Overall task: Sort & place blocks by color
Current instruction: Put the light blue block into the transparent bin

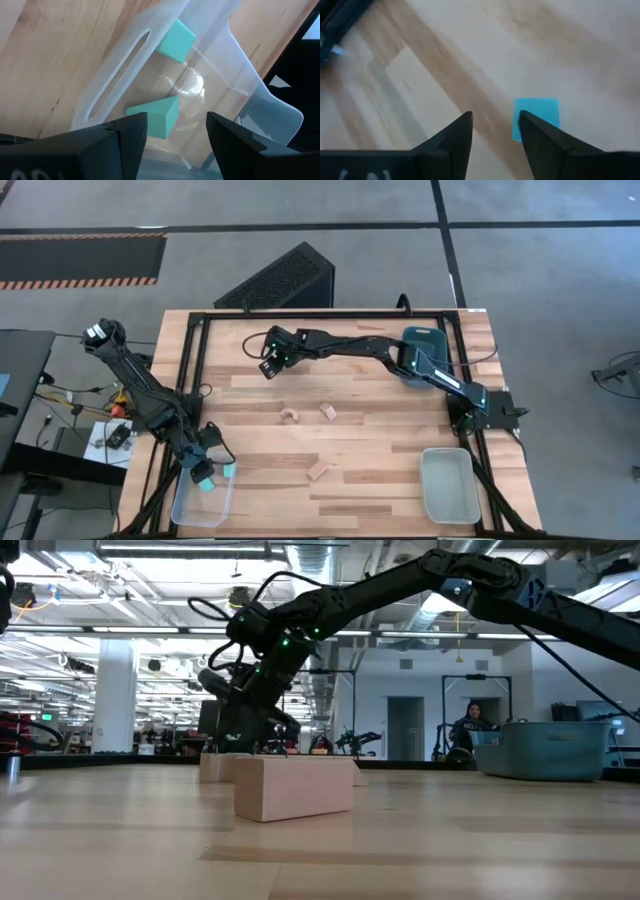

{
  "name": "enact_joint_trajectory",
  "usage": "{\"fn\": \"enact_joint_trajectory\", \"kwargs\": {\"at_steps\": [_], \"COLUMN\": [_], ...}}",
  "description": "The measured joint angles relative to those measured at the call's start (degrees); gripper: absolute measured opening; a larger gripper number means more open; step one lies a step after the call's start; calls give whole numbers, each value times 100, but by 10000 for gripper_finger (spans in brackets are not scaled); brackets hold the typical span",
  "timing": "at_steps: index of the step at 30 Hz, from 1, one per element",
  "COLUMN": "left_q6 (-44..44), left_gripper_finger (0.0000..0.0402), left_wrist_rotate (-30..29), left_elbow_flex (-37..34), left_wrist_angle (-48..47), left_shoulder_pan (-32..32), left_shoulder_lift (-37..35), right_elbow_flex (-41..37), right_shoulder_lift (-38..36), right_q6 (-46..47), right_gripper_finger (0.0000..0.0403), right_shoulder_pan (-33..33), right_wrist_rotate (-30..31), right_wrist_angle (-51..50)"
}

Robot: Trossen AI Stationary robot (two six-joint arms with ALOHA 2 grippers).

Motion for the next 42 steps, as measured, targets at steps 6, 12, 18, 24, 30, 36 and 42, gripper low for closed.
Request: {"fn": "enact_joint_trajectory", "kwargs": {"at_steps": [6,12,18,24,30,36,42], "left_q6": [4,-67,-194,-215,-103,-49,-49], "left_gripper_finger": [194,194,194,194,194,194,194], "left_wrist_rotate": [-56,-165,-355,-605,-719,-802,-870], "left_elbow_flex": [0,0,0,0,0,2,2], "left_wrist_angle": [-4,-6,-8,-52,-63,-87,-103], "left_shoulder_pan": [0,0,0,0,2,2,4], "left_shoulder_lift": [-2,-2,-2,-1,-2,-2,-2], "right_elbow_flex": [4,60,81,114,-17,-256,-645], "right_shoulder_lift": [54,-22,-384,-921,-800,-810,-814], "right_q6": [67,269,-313,-820,-1395,-1637,-951], "right_gripper_finger": [170,172,183,202,245,275,278], "right_shoulder_pan": [61,108,361,596,630,752,631], "right_wrist_rotate": [13,-529,-777,380,754,783,661], "right_wrist_angle": [-26,-740,-1843,-1912,-2204,-2675,-2302]}}
